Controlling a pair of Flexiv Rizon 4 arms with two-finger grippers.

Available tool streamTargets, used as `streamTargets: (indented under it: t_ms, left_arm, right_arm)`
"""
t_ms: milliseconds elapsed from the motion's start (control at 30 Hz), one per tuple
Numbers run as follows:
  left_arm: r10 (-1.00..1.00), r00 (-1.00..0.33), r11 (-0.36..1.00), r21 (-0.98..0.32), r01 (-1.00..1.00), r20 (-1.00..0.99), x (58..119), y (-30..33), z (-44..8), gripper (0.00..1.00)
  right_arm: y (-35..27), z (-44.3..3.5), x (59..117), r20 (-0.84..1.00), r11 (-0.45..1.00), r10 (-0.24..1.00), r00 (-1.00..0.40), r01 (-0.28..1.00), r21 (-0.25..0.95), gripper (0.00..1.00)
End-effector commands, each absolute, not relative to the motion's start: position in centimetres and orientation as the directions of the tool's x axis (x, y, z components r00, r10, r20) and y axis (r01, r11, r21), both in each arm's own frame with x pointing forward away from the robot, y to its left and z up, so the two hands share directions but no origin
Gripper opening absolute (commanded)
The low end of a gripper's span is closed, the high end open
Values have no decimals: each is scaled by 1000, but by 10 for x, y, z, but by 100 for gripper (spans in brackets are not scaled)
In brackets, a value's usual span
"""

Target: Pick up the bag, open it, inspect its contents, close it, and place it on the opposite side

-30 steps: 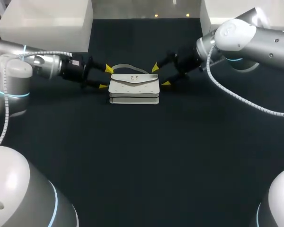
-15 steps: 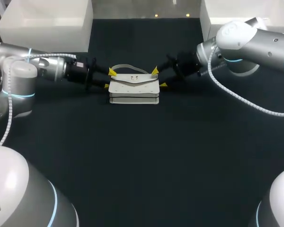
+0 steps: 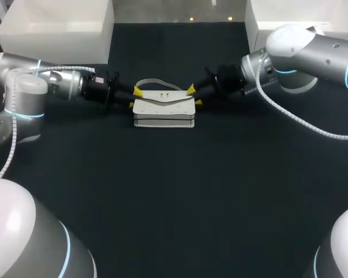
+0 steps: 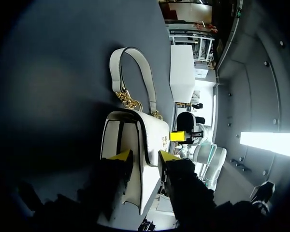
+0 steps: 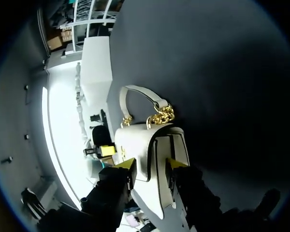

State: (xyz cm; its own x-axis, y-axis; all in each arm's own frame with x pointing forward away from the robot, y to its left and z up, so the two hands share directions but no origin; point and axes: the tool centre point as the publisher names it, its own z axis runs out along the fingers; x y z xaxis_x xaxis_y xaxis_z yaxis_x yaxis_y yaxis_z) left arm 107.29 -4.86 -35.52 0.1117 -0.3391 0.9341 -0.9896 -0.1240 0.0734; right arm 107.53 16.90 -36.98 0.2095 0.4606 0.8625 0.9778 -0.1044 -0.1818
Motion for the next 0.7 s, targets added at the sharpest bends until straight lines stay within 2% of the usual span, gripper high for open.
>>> streamTargets:
  t_ms: [33,67,333,367,400,433,467,500,567,633,700]
  left_arm:
    - [-335,112,-119,76,-990,936,1076,-49,-358,7]
    - [-336,112,-118,76,-990,935,1076,-49,-358,0]
    - [-341,96,-109,62,-992,935,1074,-49,-355,0]
    - [-343,92,-108,58,-992,935,1073,-49,-355,8]
    - [-344,89,-106,56,-993,935,1073,-50,-354,33]
    - [-344,88,-105,55,-993,935,1073,-50,-354,43]
    - [-345,88,-105,54,-993,935,1073,-51,-355,47]
    - [-345,88,-105,55,-993,935,1073,-51,-355,47]
    - [-343,94,-107,61,-992,935,1075,-51,-357,46]
    - [-351,98,-110,63,-992,931,1075,-53,-360,43]
    - [-355,103,-112,68,-991,929,1077,-54,-363,33]
  right_arm:
    - [168,-369,1078,867,-89,453,207,978,-187,12]
    - [168,-368,1078,867,-89,452,208,978,-188,0]
    - [169,-364,1076,873,-84,444,201,980,-183,0]
    - [170,-364,1076,874,-82,444,198,980,-181,0]
    - [170,-364,1076,874,-81,443,197,980,-179,0]
    - [170,-364,1076,875,-79,443,196,981,-179,17]
    - [170,-364,1076,876,-78,441,195,981,-179,36]
    - [170,-364,1076,877,-77,439,195,981,-180,40]
    - [169,-364,1076,878,-77,437,196,981,-180,41]
    - [170,-364,1076,879,-77,435,196,981,-181,37]
    - [170,-366,1076,880,-76,432,197,980,-183,33]
